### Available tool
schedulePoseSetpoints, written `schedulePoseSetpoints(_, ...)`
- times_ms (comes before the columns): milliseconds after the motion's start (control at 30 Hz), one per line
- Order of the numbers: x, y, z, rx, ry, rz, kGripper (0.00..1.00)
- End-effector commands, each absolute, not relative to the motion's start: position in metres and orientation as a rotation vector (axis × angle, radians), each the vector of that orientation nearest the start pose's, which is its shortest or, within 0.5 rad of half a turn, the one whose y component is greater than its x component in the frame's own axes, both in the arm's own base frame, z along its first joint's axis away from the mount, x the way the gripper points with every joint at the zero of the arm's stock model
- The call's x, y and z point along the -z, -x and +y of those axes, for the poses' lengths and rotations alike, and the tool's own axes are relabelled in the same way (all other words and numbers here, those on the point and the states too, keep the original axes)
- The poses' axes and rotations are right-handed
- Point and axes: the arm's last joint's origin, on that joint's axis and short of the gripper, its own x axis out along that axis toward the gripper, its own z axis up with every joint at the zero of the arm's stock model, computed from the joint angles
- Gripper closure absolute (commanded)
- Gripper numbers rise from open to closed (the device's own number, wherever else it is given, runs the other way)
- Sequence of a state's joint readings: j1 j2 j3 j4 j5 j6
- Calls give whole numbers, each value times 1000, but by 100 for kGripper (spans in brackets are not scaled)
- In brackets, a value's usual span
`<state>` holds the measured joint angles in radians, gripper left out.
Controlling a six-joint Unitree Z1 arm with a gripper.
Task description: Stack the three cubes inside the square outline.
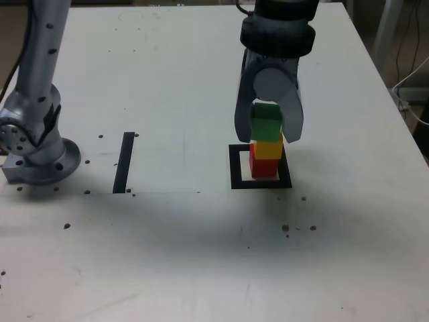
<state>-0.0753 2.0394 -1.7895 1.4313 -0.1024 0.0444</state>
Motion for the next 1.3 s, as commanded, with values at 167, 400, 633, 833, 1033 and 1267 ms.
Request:
schedulePoseSetpoints(167, -293, -373, -30, 160, -10, 1680, 71)
schedulePoseSetpoints(400, -292, -374, -25, 141, -10, 1675, 70)
schedulePoseSetpoints(633, -288, -375, -21, 152, -6, 1678, 33)
schedulePoseSetpoints(833, -287, -375, -21, 166, -3, 1669, 1)
schedulePoseSetpoints(1033, -290, -372, -21, 163, -7, 1661, 0)
schedulePoseSetpoints(1267, -315, -345, -15, 64, -35, 1618, 0)
